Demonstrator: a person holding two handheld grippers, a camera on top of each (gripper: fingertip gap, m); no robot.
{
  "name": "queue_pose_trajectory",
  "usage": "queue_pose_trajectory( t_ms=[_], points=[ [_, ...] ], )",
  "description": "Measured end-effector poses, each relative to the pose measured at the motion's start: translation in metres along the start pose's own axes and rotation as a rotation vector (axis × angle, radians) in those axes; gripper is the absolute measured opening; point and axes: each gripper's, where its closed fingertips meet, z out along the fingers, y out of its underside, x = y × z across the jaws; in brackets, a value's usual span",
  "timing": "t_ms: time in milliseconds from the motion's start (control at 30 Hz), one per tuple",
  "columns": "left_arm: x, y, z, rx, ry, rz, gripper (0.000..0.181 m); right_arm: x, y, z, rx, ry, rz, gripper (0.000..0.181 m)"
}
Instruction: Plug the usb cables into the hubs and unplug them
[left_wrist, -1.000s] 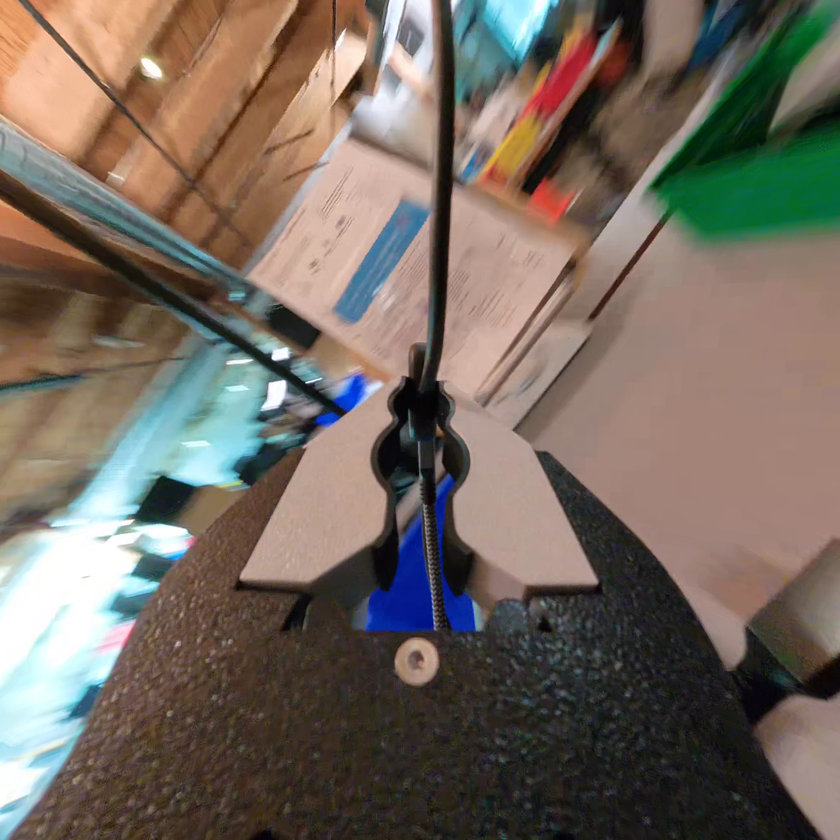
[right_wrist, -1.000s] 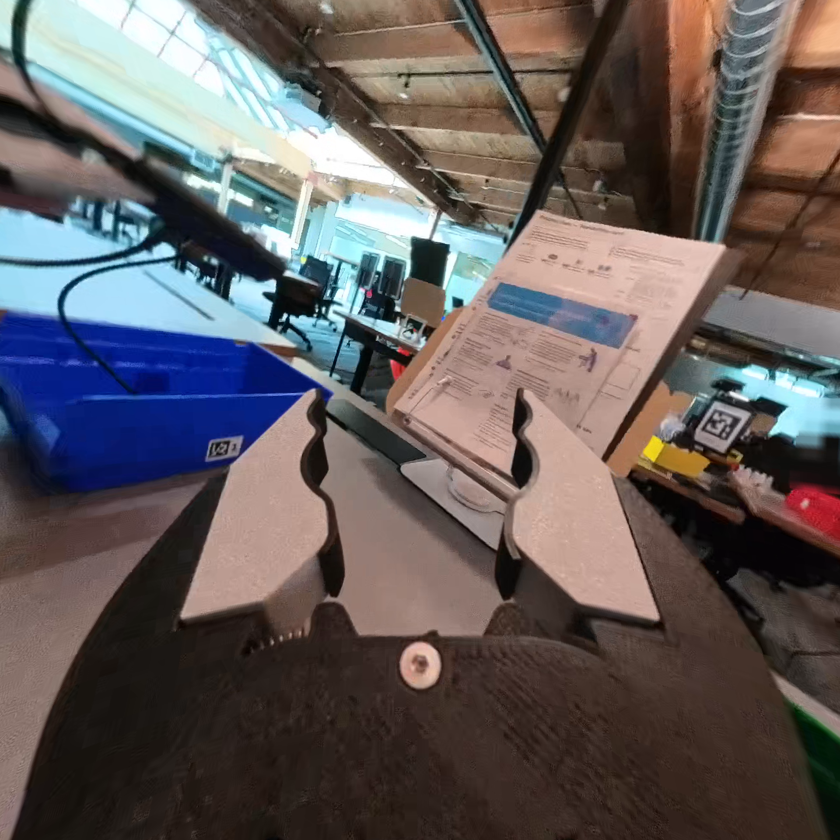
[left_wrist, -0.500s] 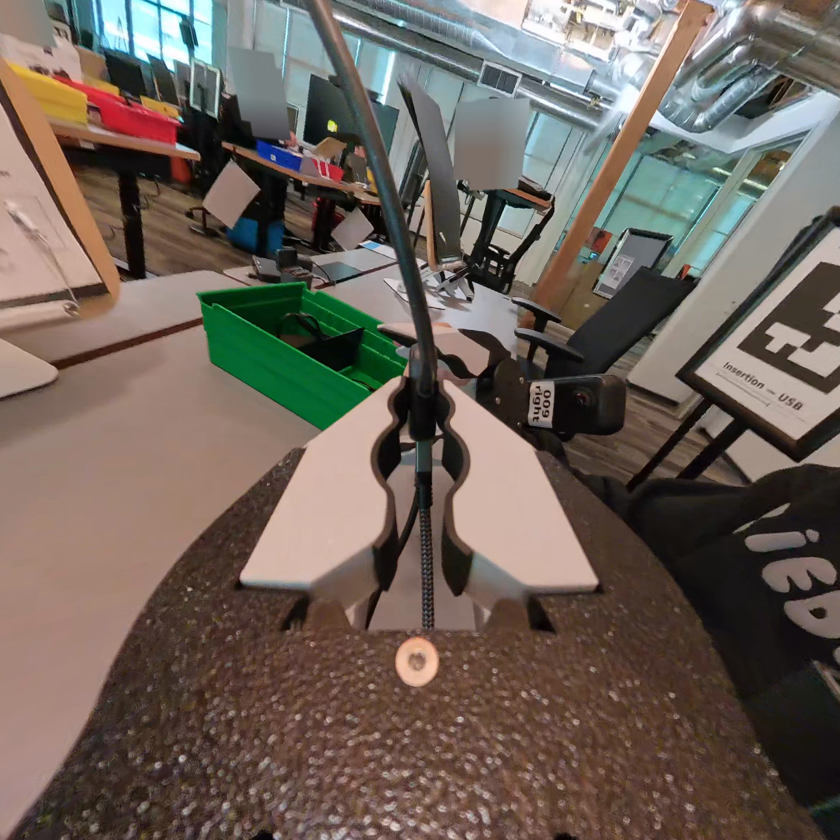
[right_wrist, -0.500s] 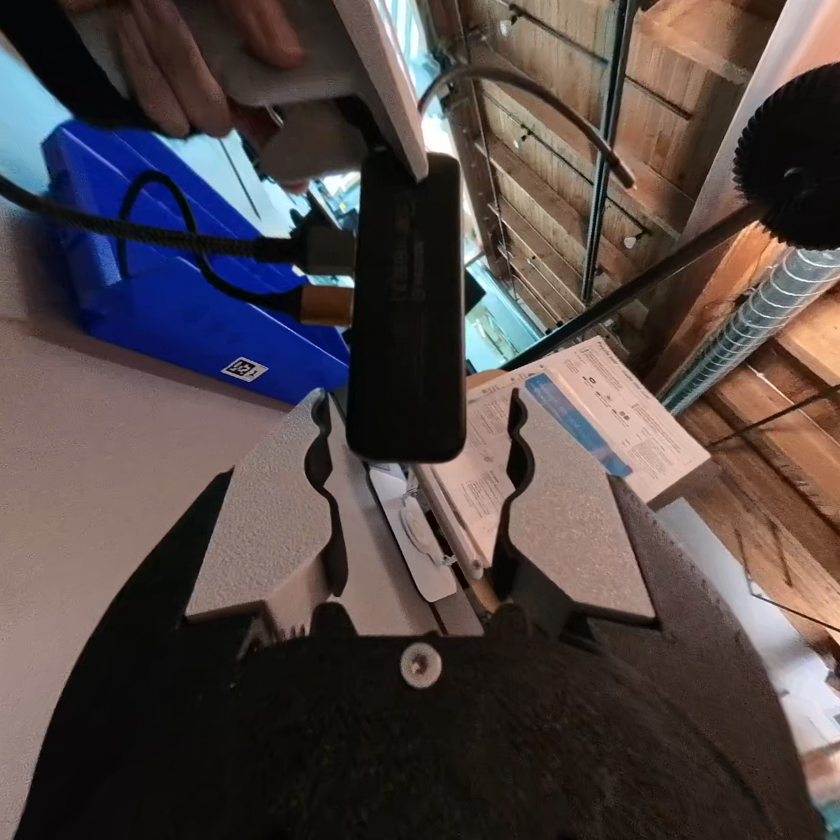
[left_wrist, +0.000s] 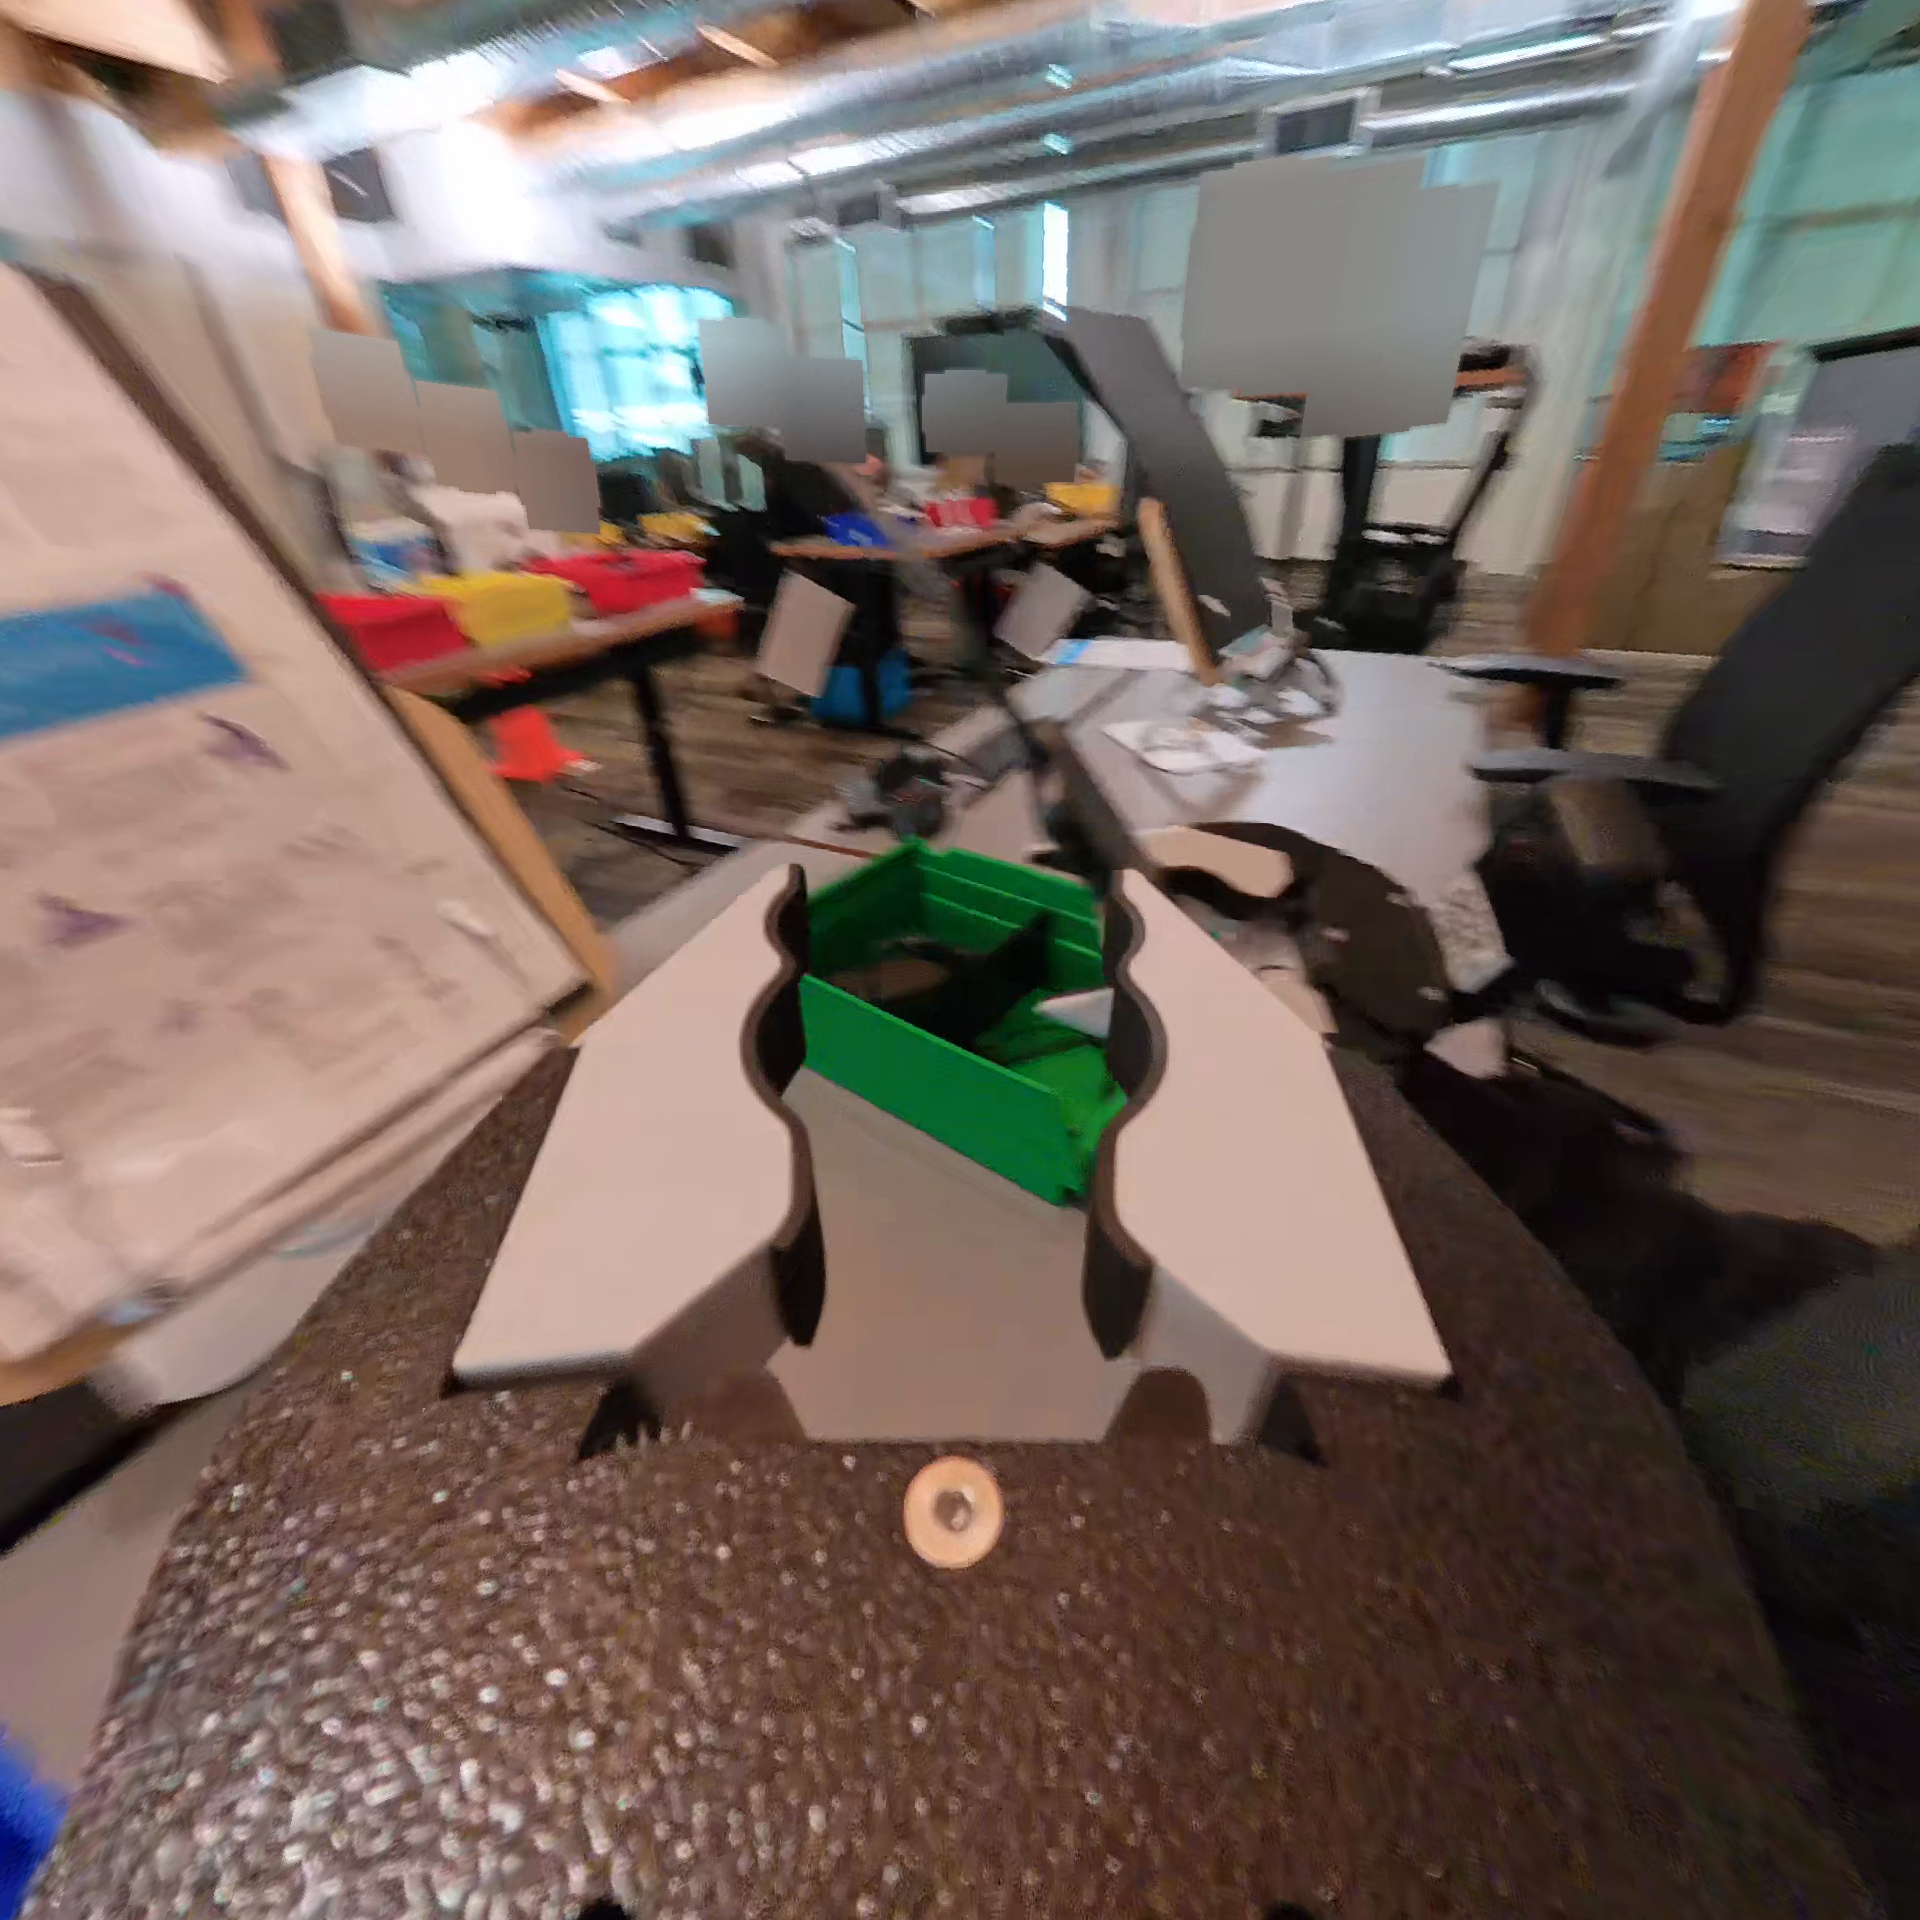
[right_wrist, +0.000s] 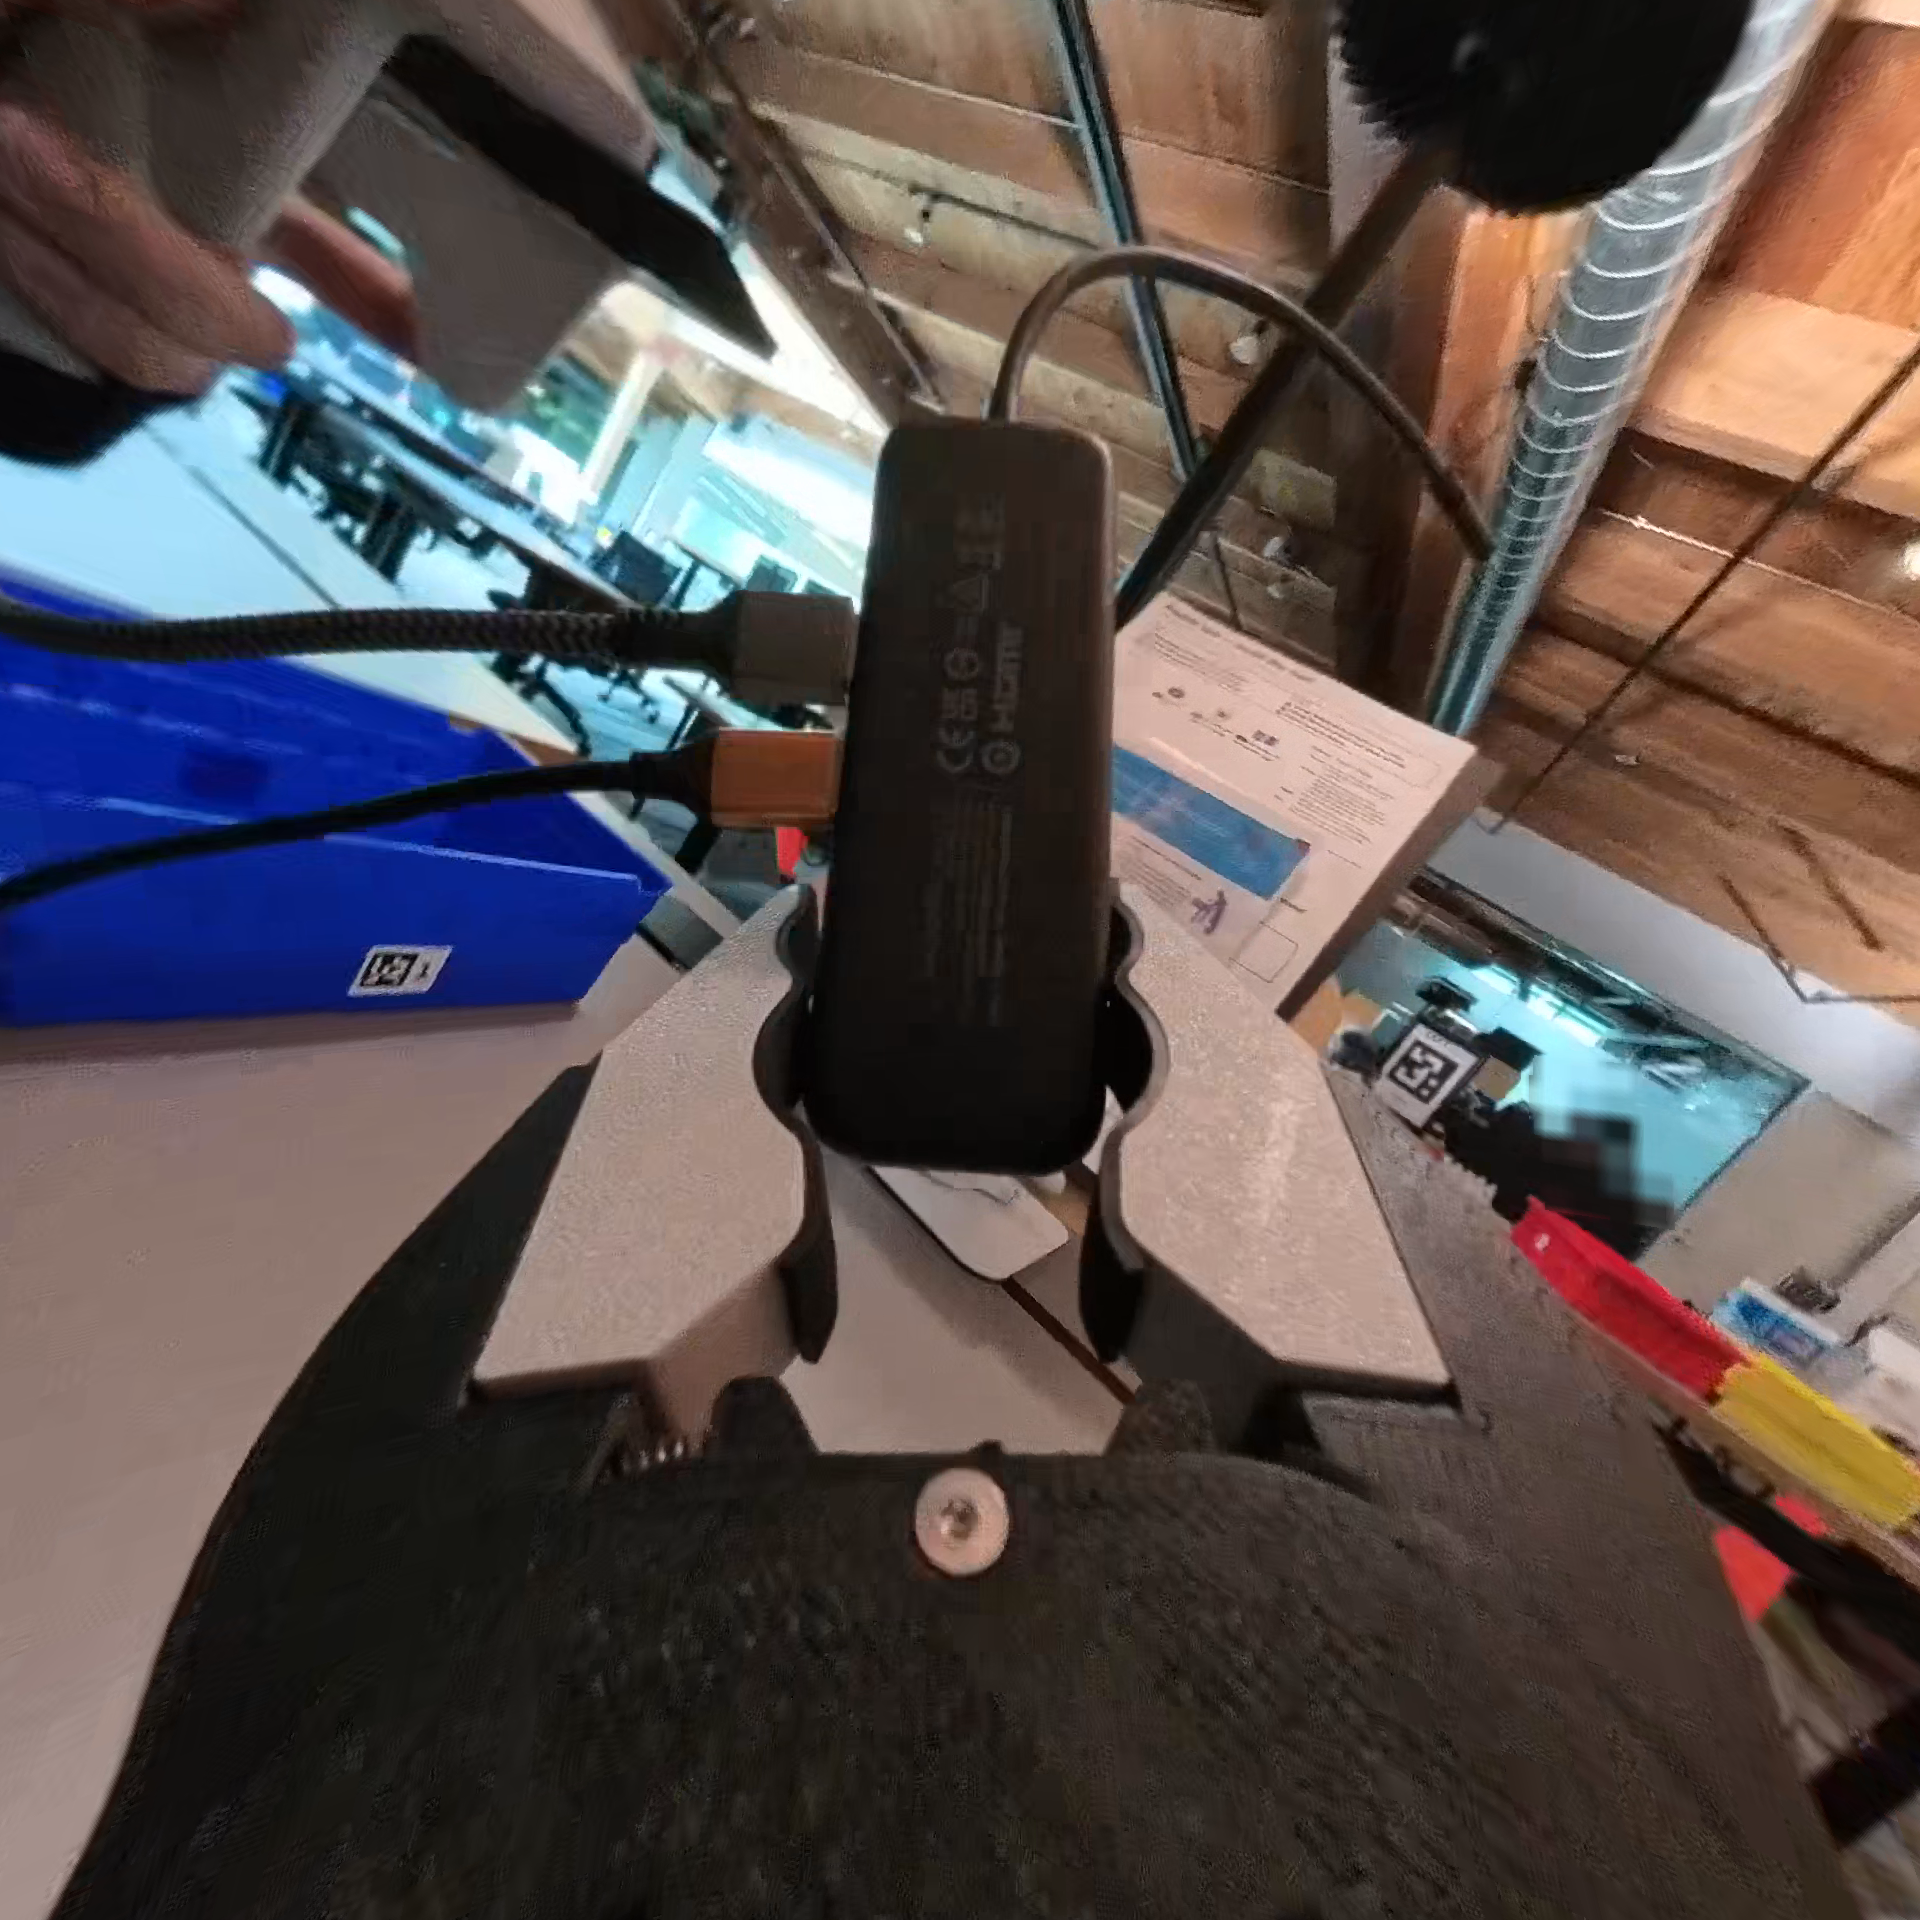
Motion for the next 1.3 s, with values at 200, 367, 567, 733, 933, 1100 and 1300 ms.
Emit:
queue_pose_trajectory(
  t_ms=[200,367,567,733,933,1100,1300],
  points=[
    [-0.03,-0.022,-0.034,0.121,-0.199,0.056,0.054,0.02,0.002,-0.01,-0.051,0.004,0.073,0.052],
    [-0.044,0.004,-0.052,-0.042,-0.266,0.45,0.052,-0.017,0.021,-0.017,-0.107,-0.283,0.095,0.052],
    [0.018,0.059,-0.037,-0.197,0.161,0.499,0.053,-0.057,0.037,-0.016,-0.06,-0.499,0.148,0.052],
    [0.025,0.111,-0.018,-0.267,0.255,0.495,0.06,-0.086,0.019,-0.021,0.093,-0.681,0.307,0.052],
    [0.03,0.13,-0.012,-0.241,0.322,0.413,0.072,-0.102,0.019,-0.027,0.122,-0.773,0.327,0.052],
    [0.025,0.137,-0.007,-0.189,0.314,0.38,0.063,-0.107,0.024,-0.028,0.125,-0.81,0.349,0.052],
    [0.032,0.147,-0.007,-0.274,0.351,0.456,0.075,-0.116,0.026,-0.032,0.117,-0.868,0.356,0.052]
  ],
)
